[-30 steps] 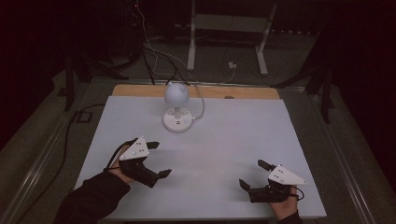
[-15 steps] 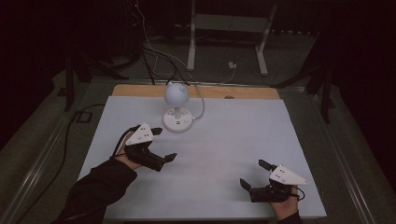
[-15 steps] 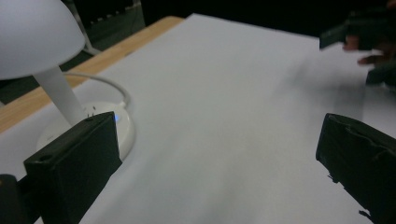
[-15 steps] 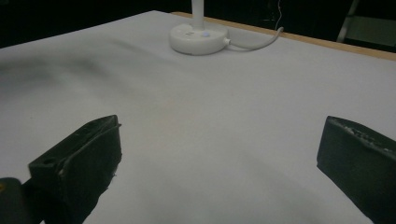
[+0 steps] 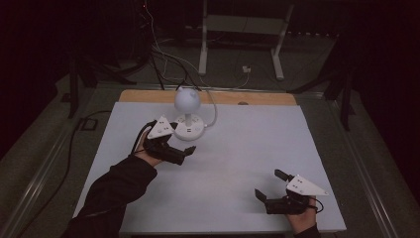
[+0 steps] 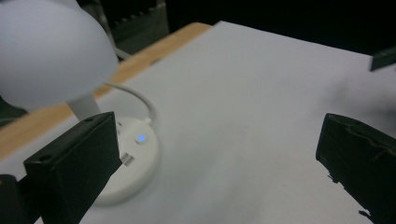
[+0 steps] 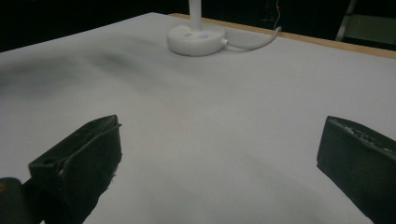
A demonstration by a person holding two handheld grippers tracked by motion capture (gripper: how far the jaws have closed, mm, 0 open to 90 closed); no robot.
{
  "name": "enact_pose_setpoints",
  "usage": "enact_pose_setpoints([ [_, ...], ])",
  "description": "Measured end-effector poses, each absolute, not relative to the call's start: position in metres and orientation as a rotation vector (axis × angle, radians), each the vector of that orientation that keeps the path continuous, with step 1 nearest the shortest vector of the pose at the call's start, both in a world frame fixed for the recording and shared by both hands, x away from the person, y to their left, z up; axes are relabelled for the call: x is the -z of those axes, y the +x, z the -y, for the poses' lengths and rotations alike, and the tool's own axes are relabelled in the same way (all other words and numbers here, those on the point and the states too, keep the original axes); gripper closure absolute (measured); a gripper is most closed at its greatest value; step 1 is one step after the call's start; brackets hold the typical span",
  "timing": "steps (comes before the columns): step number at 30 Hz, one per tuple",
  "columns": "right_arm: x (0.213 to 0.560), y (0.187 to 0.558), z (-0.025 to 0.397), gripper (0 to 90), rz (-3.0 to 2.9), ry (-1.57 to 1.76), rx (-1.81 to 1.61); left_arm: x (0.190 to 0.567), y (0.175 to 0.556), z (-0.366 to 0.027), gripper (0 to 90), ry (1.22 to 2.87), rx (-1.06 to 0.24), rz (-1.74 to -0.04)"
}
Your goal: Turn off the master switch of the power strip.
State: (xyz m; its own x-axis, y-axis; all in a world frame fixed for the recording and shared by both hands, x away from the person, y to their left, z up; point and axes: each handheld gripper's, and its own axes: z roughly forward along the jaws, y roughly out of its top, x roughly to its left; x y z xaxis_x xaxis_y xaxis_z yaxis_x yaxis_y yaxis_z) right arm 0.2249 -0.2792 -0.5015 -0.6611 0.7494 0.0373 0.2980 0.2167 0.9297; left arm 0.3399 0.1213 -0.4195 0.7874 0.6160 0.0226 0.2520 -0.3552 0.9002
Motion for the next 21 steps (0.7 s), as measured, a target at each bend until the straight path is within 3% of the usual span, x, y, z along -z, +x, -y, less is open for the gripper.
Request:
enact_pose_setpoints([
  [21,0.502,0.226,0.279,0.0,-2.083,0.972,-1.457,0.438,0.380,-0.083,0.2,1.812,-0.501,-0.895],
])
